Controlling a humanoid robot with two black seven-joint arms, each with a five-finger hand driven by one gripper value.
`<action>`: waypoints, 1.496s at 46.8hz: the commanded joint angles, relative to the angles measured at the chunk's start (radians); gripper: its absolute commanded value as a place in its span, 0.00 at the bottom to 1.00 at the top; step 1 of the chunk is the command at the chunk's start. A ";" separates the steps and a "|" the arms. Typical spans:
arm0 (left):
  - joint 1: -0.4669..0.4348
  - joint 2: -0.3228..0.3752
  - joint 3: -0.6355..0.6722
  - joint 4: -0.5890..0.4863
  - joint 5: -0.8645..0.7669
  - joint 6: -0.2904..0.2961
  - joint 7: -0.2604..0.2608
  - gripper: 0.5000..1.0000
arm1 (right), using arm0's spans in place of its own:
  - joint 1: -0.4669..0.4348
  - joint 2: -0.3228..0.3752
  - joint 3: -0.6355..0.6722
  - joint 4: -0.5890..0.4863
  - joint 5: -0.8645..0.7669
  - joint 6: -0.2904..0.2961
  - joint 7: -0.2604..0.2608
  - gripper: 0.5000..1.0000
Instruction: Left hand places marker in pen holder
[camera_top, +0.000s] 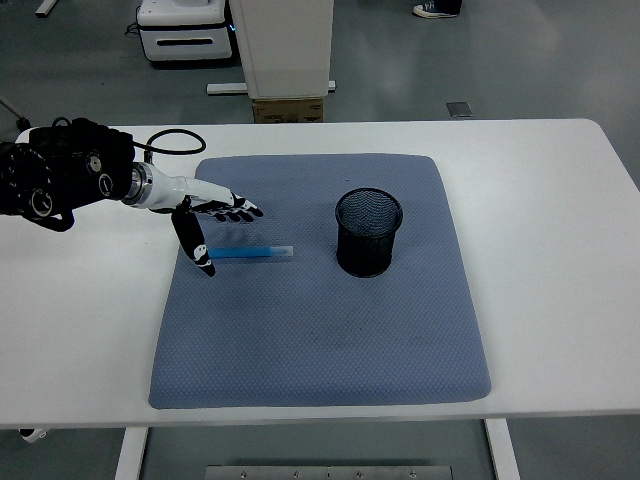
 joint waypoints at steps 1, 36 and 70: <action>-0.005 0.001 -0.002 0.000 0.025 0.000 0.015 1.00 | 0.000 0.000 0.000 0.000 0.000 0.000 0.000 1.00; -0.042 -0.072 -0.055 0.000 0.132 -0.064 0.053 1.00 | 0.000 0.000 0.000 0.000 0.000 0.000 0.000 1.00; -0.040 -0.094 -0.063 0.000 0.192 -0.073 0.072 1.00 | 0.000 0.000 0.000 0.000 0.000 0.000 0.000 1.00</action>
